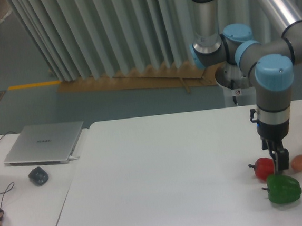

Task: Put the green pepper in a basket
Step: 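Lower the gripper onto the green bell pepper and close around it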

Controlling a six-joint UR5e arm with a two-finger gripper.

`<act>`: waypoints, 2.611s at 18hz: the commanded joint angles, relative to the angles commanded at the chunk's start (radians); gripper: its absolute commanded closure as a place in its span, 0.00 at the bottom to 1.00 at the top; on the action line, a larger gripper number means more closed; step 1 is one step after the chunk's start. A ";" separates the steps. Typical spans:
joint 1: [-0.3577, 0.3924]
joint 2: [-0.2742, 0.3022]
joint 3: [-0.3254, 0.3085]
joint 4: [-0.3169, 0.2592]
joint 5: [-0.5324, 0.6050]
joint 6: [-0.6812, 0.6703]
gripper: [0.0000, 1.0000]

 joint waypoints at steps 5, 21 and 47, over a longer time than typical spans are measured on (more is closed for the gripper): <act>0.005 -0.032 0.009 0.046 0.002 0.037 0.00; 0.028 -0.094 0.014 0.077 0.002 0.103 0.00; 0.003 -0.114 0.002 0.078 0.002 0.103 0.43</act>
